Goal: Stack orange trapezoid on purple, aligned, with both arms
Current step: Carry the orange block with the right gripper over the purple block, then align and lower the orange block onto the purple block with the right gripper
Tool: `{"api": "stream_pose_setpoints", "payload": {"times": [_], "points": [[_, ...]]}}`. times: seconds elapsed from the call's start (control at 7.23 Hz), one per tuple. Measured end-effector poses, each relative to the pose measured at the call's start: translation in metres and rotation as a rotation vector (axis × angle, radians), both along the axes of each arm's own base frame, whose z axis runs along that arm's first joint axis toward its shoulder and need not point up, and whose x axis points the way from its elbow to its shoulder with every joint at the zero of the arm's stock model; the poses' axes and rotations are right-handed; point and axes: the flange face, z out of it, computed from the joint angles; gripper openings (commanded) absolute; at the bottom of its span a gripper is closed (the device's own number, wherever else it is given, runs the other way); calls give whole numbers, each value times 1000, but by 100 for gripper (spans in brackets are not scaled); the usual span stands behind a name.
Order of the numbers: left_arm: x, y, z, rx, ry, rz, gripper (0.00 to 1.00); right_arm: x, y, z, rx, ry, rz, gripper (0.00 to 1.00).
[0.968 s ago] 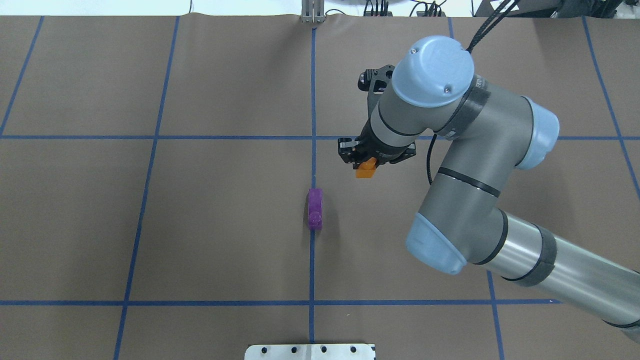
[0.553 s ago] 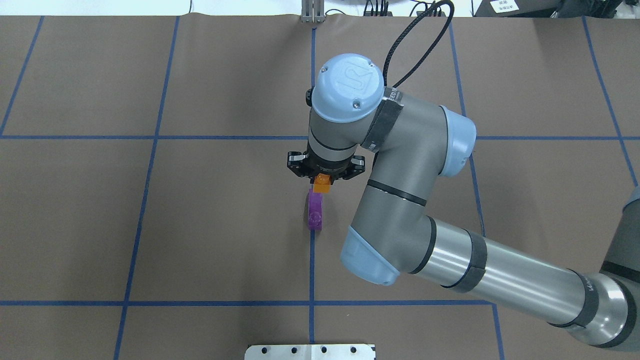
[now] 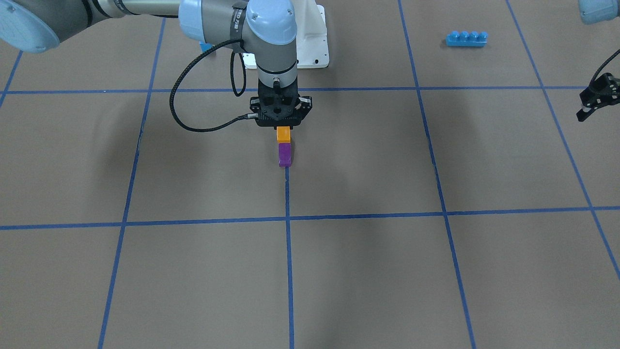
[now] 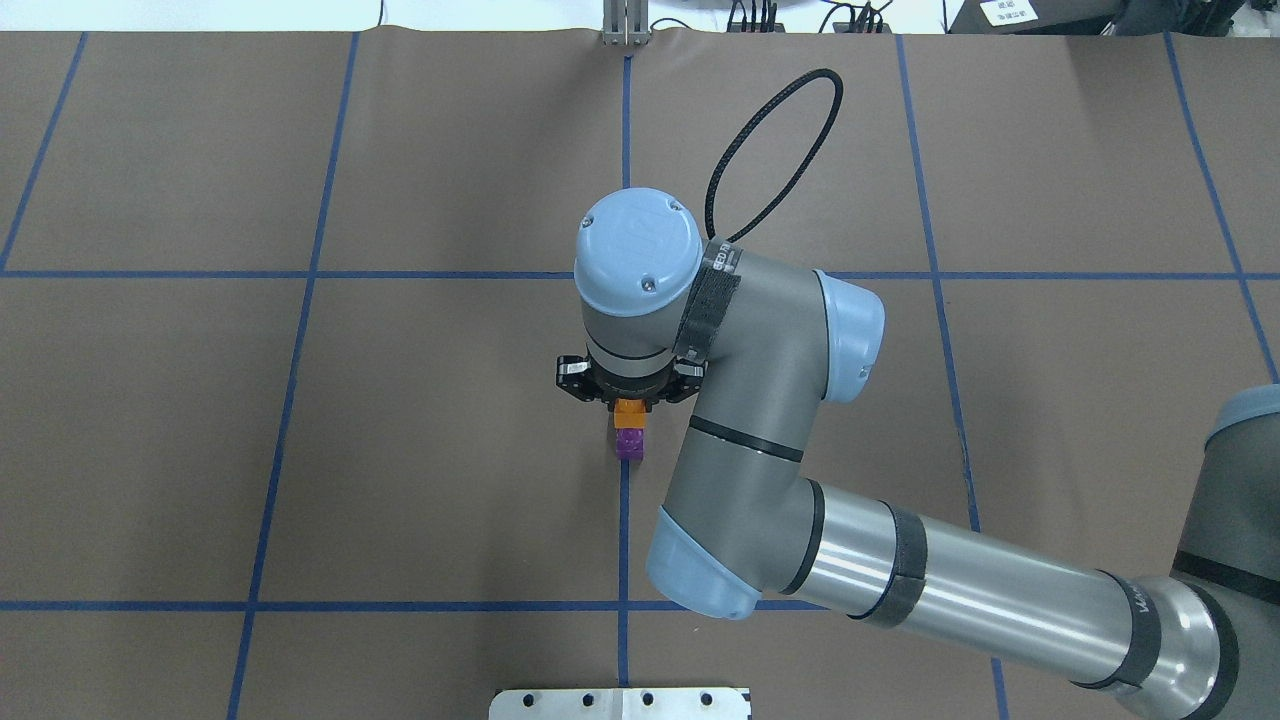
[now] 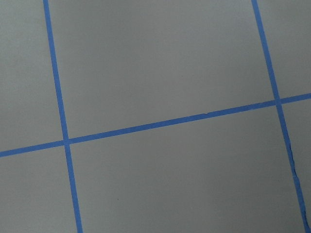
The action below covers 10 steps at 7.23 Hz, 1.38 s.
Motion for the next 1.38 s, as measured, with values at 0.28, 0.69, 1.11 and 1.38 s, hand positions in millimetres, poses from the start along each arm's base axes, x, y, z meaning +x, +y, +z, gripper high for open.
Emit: {"api": "stream_pose_setpoints", "payload": {"times": [0.28,0.69,1.11,1.38], "points": [[0,0,0,0,0,1,100,-13,3,10,-7,27,-3,0],[1,-1,0,0,0,2,100,-18,3,13,-22,34,5,0],[1,-1,1,-1,0,3,100,-20,4,13,-20,29,3,0],[2,-1,1,-1,-1,4,100,-21,4,14,-21,31,1,0]]}}
